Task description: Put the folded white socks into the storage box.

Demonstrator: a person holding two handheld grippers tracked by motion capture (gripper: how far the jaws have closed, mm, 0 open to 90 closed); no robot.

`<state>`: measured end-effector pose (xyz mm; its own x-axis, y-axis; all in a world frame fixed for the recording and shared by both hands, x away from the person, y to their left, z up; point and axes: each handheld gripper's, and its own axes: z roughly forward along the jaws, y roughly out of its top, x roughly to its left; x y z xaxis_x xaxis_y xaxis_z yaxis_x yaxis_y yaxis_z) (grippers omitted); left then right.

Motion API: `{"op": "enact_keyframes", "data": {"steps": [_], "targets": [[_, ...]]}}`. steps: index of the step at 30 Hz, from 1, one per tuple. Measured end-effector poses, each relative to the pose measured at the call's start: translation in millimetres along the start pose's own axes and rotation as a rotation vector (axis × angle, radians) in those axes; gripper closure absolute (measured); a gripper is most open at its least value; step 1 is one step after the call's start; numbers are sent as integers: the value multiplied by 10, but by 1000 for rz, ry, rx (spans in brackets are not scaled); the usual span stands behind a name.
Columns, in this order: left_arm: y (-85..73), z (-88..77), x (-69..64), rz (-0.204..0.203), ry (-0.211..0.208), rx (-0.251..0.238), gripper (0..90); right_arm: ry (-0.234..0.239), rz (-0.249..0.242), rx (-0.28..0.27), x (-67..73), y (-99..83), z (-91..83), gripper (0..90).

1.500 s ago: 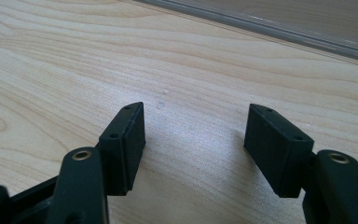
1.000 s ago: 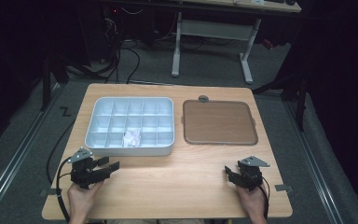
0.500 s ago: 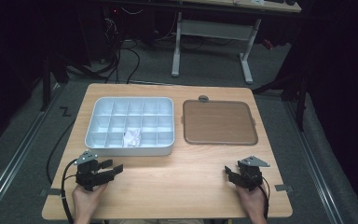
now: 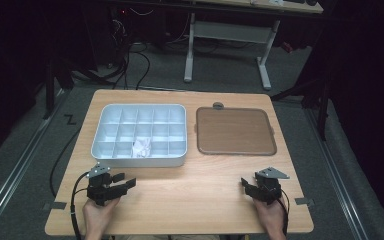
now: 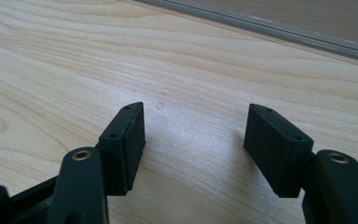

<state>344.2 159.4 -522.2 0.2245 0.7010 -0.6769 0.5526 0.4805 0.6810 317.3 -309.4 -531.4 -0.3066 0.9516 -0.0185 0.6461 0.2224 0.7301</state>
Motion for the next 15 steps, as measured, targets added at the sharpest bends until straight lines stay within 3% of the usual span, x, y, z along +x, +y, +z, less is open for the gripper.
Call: {"op": "enact_keyframes", "data": {"steps": [15], "targets": [[-115,97,-42,46,18,0,400,-1,1,1,1,-1,-2,387]]}}
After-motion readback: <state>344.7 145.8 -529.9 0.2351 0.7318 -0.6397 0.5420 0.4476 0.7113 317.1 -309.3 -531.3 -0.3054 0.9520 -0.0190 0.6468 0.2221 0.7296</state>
